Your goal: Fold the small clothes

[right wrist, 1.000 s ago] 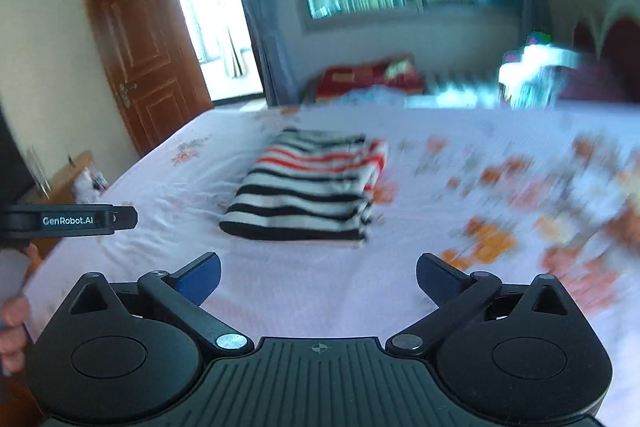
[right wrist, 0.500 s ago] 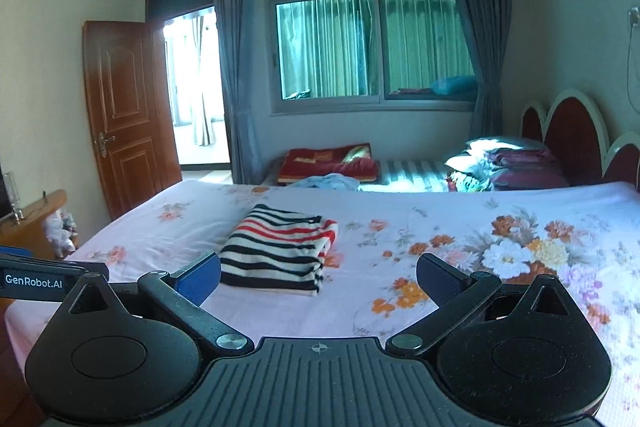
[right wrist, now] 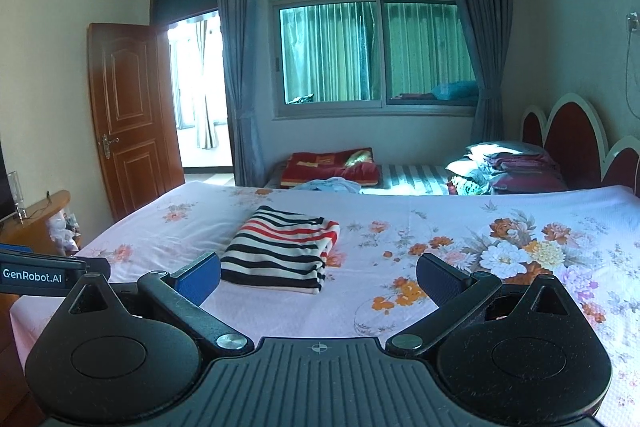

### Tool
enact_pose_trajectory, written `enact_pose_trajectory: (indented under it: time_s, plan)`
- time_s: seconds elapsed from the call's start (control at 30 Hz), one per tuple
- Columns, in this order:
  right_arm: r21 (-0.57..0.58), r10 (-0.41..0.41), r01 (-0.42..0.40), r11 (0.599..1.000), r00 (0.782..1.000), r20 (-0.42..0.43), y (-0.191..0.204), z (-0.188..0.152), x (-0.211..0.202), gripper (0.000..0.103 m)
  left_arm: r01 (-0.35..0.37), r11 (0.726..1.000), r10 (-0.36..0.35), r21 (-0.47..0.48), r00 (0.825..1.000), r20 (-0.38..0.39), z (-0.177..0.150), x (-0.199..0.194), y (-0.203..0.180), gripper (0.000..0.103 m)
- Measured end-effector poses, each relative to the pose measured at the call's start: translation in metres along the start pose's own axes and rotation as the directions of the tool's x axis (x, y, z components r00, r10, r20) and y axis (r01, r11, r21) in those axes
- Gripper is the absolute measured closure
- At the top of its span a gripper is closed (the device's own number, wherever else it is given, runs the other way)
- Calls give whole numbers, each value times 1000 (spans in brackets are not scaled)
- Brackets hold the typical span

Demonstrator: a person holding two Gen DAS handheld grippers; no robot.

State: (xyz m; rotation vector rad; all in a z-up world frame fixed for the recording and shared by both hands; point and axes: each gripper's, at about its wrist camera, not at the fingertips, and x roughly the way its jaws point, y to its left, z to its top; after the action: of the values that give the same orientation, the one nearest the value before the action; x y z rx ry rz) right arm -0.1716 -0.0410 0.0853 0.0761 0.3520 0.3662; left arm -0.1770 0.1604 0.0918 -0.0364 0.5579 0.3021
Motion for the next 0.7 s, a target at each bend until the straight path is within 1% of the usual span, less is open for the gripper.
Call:
enact_pose_trajectory:
  time_s: [0.7]
  plan:
    - [-12,13,-13,1000,1000,-2,0,0,1,0,0,1000,0,0,1000,1,-1,-3,1,1]
